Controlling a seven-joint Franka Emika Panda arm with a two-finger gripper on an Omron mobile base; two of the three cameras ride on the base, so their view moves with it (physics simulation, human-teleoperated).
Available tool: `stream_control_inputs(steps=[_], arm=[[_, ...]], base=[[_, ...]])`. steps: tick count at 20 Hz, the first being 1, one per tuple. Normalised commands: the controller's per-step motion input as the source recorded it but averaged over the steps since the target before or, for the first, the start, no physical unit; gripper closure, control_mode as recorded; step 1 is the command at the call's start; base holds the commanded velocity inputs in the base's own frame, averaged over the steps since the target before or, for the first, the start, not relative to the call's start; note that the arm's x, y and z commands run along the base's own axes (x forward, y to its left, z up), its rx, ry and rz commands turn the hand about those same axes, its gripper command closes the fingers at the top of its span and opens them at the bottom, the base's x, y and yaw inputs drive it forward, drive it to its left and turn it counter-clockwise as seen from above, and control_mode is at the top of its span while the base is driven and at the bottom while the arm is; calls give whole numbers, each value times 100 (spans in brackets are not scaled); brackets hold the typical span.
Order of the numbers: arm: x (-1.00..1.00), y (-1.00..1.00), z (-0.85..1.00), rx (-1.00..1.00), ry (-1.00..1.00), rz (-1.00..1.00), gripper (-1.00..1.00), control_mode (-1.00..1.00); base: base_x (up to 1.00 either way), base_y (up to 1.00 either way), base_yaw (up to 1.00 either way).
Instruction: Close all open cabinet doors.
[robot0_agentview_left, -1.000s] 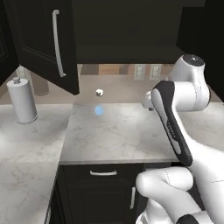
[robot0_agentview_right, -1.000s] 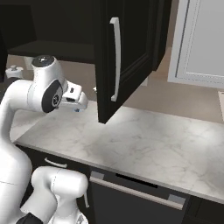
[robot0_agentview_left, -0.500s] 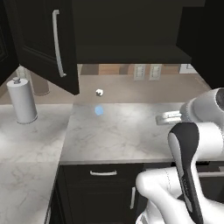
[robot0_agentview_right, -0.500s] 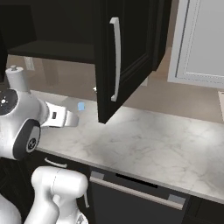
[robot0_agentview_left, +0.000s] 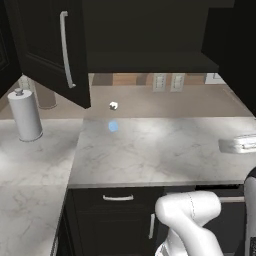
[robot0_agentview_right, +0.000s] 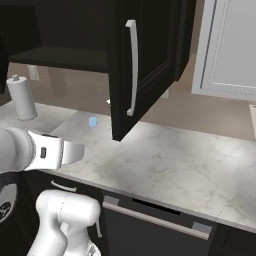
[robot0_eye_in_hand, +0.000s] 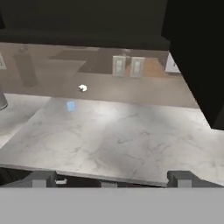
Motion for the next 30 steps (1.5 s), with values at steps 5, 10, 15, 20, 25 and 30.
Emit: stream_control_inputs(steps=[5,10,15,20,25,30], arm=[[-95,-28,0,-2,-29,-2,-100,-100],[-75,-52,0,0,-23,0,-100,-100],[-40,-71,0,0,-21,0,-100,-100],[-18,-77,0,0,-18,3,-100,-100],[6,-61,2,0,-17,9,-100,-100],[30,-44,18,0,-11,12,-100,-100]], base=[[0,0,0],[0,0,0],[0,0,0],[0,0,0],[0,0,0],[0,0,0]])
